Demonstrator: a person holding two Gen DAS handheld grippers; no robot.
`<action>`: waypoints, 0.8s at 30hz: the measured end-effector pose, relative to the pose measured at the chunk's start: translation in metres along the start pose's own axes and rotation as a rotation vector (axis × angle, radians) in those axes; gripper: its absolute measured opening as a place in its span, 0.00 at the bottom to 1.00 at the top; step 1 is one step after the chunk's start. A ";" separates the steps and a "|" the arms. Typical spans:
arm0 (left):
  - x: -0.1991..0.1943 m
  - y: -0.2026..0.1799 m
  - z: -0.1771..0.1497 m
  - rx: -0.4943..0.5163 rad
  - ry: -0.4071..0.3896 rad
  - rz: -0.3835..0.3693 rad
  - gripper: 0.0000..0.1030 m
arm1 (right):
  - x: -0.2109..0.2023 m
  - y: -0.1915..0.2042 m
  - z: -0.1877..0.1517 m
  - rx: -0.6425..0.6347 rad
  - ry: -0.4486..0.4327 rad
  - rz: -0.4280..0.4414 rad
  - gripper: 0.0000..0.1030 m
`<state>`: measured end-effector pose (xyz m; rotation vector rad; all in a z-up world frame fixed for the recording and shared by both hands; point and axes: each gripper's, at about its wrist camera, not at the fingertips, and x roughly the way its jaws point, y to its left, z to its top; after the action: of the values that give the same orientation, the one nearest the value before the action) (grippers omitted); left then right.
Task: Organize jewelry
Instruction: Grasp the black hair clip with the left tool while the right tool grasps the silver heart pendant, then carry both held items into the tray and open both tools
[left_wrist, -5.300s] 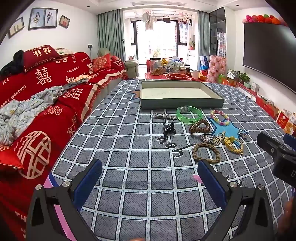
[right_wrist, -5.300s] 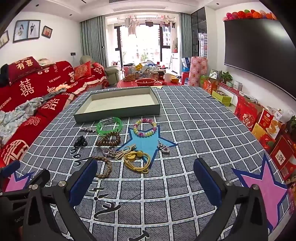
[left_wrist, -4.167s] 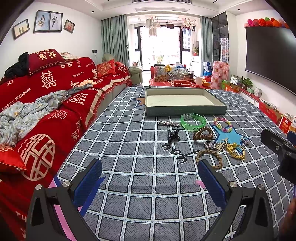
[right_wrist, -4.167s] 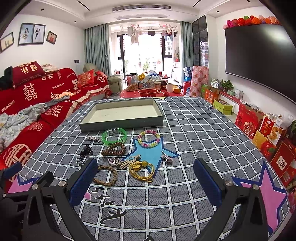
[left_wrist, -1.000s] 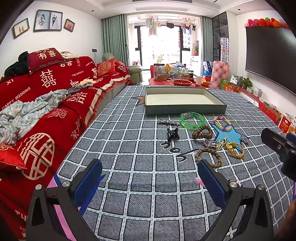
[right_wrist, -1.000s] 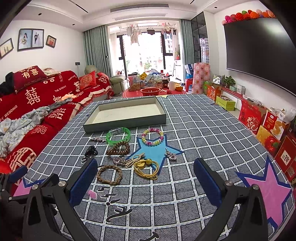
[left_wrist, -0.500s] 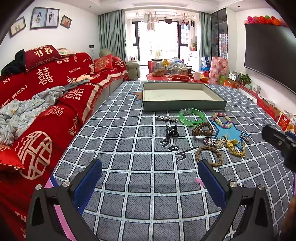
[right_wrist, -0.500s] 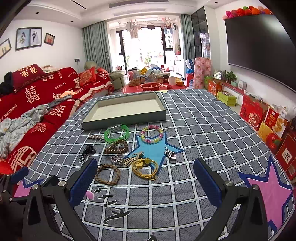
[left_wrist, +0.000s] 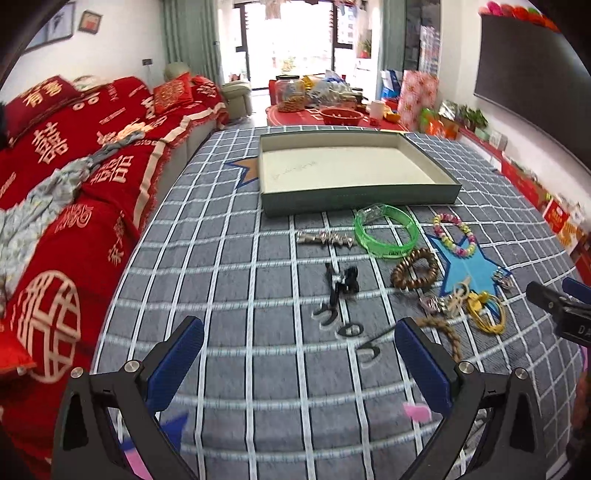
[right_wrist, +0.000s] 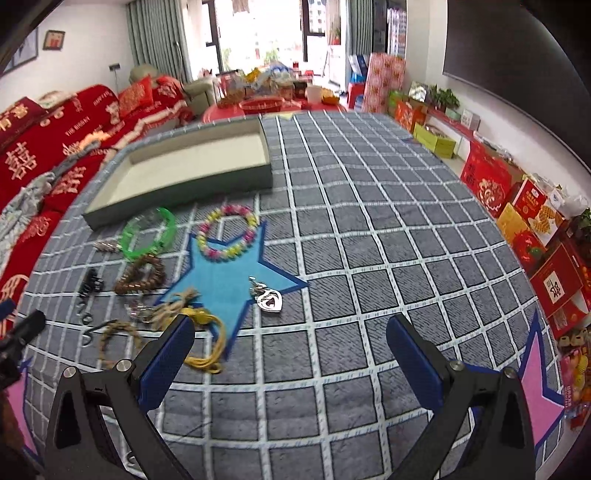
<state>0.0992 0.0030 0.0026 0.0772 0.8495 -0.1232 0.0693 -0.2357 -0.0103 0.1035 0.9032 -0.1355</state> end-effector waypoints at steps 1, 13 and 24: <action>0.005 -0.001 0.002 0.005 0.012 -0.004 1.00 | 0.008 -0.002 0.002 -0.001 0.022 -0.004 1.00; 0.066 -0.012 0.014 0.025 0.151 -0.040 0.97 | 0.054 -0.036 0.007 -0.061 0.111 0.019 0.97; 0.069 -0.028 0.020 0.094 0.131 -0.129 0.38 | 0.052 -0.014 0.023 -0.129 0.095 0.060 0.25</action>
<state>0.1557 -0.0321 -0.0369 0.1197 0.9797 -0.2821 0.1167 -0.2569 -0.0373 0.0172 0.9998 -0.0160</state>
